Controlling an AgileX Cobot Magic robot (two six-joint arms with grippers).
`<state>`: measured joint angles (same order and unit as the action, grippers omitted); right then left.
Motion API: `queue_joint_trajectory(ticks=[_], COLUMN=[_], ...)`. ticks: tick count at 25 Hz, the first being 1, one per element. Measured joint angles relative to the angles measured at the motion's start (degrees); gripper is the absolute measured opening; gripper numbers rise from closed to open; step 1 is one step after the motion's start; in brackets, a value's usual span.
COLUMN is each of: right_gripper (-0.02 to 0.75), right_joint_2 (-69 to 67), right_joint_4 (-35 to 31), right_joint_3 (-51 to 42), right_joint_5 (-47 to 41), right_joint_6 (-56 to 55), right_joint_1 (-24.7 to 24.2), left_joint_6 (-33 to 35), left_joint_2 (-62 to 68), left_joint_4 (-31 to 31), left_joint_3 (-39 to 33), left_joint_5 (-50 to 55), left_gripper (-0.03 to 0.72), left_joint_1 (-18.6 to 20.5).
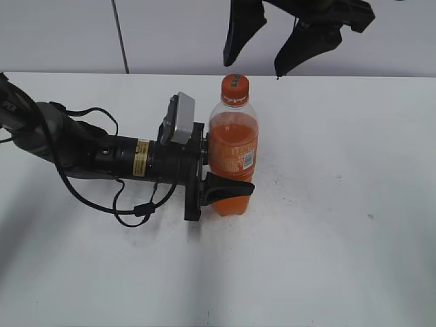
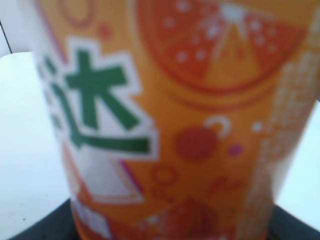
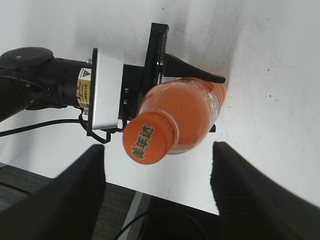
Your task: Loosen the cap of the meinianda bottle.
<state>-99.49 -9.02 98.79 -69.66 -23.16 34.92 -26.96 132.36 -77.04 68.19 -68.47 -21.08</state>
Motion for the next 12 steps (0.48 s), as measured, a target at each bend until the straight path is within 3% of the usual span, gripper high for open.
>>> queue_joint_trajectory(ticks=[12], right_gripper=[0.493], right_joint_2=[-2.85], right_joint_4=[1.04], right_joint_3=[0.05], right_joint_5=[1.07], right_joint_6=[-0.75], right_joint_1=[2.17], left_joint_6=[-0.1], left_joint_2=[0.0], left_joint_4=[0.23], left_joint_3=[0.0], left_joint_5=[0.11], left_gripper=[0.393], left_joint_1=[0.0])
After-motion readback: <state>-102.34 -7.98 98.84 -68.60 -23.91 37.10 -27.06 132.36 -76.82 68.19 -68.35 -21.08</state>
